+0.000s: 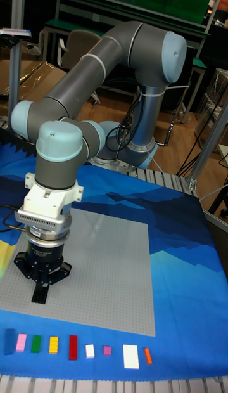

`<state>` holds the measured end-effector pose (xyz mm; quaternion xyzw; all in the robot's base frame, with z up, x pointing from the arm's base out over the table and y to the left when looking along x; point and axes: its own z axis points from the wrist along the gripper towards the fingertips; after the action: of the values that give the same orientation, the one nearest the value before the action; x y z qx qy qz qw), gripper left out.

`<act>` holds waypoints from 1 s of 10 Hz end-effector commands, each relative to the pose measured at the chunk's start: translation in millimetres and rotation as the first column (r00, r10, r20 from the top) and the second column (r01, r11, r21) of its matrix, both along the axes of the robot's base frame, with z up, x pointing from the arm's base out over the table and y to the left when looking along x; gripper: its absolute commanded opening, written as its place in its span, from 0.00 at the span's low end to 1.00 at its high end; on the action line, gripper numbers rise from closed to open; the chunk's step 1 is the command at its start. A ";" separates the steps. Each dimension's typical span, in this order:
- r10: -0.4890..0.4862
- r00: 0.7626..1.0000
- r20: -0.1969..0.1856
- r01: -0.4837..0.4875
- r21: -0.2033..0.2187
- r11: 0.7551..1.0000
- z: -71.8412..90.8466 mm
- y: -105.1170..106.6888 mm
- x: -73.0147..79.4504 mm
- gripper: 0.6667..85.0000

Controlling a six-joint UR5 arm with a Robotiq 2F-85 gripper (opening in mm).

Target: Stack small Lego blocks one on top of the other

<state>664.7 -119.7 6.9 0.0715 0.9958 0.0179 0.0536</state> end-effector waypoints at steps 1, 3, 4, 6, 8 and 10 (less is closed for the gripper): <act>-0.005 1.000 -0.003 0.005 0.019 1.000 2.5 -0.8 2.5 0.00; -0.011 1.000 -0.006 0.011 0.008 1.000 -0.2 -2.0 3.2 0.00; -0.016 1.000 -0.009 0.016 0.008 1.000 1.2 -0.3 2.8 0.00; -0.026 1.000 -0.013 0.026 0.018 0.999 4.7 6.9 3.6 0.00; -0.028 1.000 -0.010 0.028 0.020 0.999 1.1 7.8 5.4 0.00; -0.025 1.000 -0.008 0.025 0.017 1.000 -0.3 6.6 6.0 0.00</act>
<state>668.6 -114.6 6.7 0.0802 0.9954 0.0205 0.0473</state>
